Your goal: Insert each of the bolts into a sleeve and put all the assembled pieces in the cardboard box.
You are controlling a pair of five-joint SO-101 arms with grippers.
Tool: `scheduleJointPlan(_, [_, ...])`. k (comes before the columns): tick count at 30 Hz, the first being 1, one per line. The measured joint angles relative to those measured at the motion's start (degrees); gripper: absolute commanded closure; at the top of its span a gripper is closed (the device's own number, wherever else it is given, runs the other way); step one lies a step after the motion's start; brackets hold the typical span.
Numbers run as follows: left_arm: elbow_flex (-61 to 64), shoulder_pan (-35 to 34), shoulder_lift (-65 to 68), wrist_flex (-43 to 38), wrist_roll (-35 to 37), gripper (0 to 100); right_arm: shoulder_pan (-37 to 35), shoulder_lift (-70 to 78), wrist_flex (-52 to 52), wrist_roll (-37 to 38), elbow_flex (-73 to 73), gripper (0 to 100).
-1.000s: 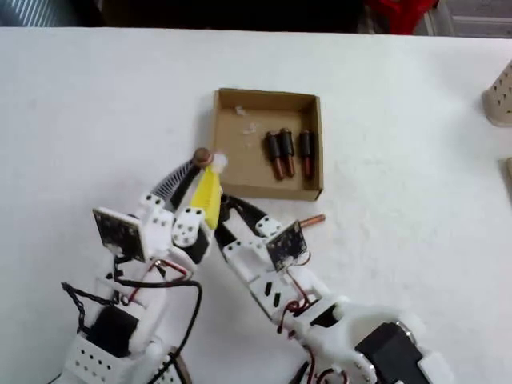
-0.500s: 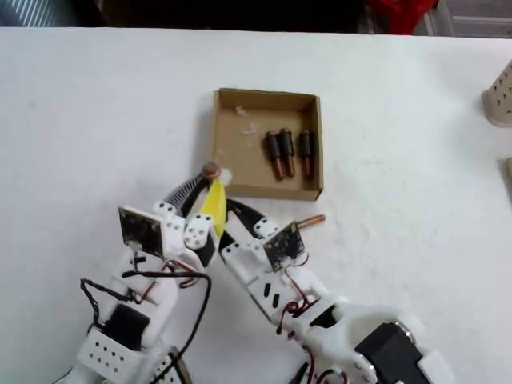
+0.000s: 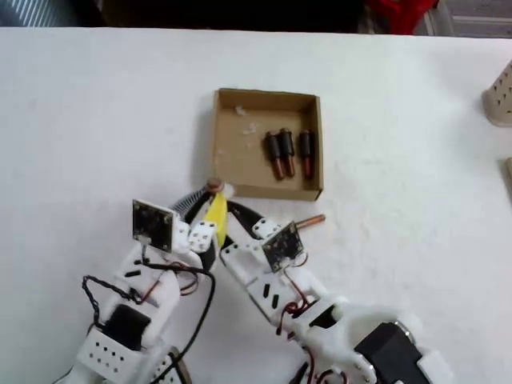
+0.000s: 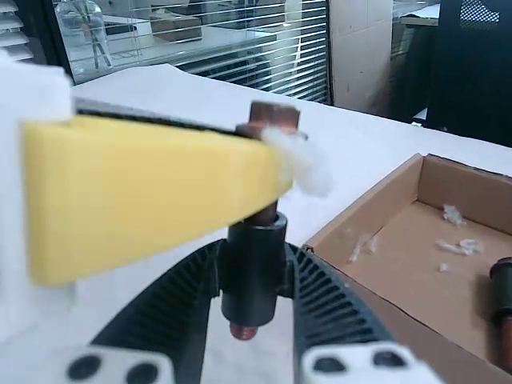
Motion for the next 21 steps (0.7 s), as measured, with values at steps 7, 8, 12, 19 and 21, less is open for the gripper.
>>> scheduleJointPlan(7, [0.00,0.00,0.00,3.43,0.00,98,0.00,0.00,0.00,0.00,0.00,98.2])
scheduleJointPlan(8, [0.00,0.00,0.00,3.96,0.00,98,0.00,0.00,0.09,0.00,0.00,98.2])
scheduleJointPlan(12, [0.00,0.00,-0.62,7.03,0.00,98,0.44,0.00,0.09,0.00,0.00,98.2])
scheduleJointPlan(19, [0.00,-0.18,-1.67,12.40,0.00,98,0.53,0.09,0.18,0.00,0.00,98.2])
scheduleJointPlan(21, [-0.09,-0.18,-1.67,13.63,0.00,98,0.53,0.09,0.18,0.00,0.00,98.2])
